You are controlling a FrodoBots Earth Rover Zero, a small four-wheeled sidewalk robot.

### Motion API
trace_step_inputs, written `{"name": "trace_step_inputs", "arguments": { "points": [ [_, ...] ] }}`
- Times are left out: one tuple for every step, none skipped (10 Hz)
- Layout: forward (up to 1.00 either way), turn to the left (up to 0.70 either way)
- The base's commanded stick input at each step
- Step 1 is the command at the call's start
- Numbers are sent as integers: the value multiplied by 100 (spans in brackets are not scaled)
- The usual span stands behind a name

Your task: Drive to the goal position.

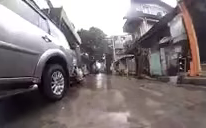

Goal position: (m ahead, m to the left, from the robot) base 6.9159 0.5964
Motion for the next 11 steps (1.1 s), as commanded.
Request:
{"name": "trace_step_inputs", "arguments": {
  "points": [
    [99,0],
    [99,0],
    [99,0],
    [99,0],
    [99,0],
    [99,0],
    [99,0],
    [99,0],
    [99,0],
    [99,0],
    [99,0]
  ]
}}
